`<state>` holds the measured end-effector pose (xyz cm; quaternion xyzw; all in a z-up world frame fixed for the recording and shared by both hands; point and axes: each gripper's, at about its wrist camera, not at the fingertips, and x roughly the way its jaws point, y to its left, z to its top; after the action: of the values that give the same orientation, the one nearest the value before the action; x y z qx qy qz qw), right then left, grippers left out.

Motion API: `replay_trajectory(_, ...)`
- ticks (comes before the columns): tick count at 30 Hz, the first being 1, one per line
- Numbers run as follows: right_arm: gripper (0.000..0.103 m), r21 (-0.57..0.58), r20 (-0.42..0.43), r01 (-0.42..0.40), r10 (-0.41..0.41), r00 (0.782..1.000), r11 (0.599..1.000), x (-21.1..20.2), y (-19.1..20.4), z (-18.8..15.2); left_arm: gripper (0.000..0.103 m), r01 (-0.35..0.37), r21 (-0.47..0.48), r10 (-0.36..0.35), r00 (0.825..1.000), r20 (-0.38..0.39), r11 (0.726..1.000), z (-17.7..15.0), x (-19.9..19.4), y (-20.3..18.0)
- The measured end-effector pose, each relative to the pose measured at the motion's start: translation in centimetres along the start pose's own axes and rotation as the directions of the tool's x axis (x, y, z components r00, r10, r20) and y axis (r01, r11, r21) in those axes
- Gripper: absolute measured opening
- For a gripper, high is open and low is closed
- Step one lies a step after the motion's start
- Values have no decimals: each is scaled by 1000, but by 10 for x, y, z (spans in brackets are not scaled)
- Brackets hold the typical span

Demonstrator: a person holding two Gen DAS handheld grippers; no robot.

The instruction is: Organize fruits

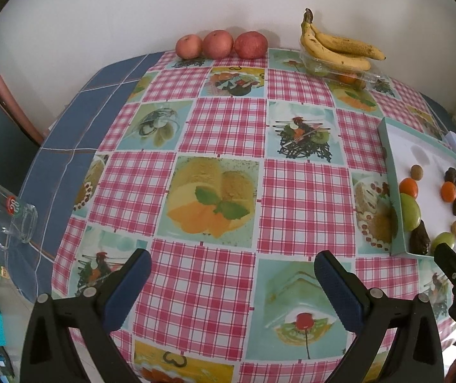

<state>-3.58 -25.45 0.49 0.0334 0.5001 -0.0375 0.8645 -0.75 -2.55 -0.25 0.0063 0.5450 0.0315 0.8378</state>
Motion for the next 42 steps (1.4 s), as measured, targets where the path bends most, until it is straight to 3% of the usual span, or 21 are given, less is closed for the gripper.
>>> replay_trajectory(42,96,-20,-22,-1,1,1000,1000,4,2,-1,103,11,-9,-11,1000,-20,1000,0,2,2)
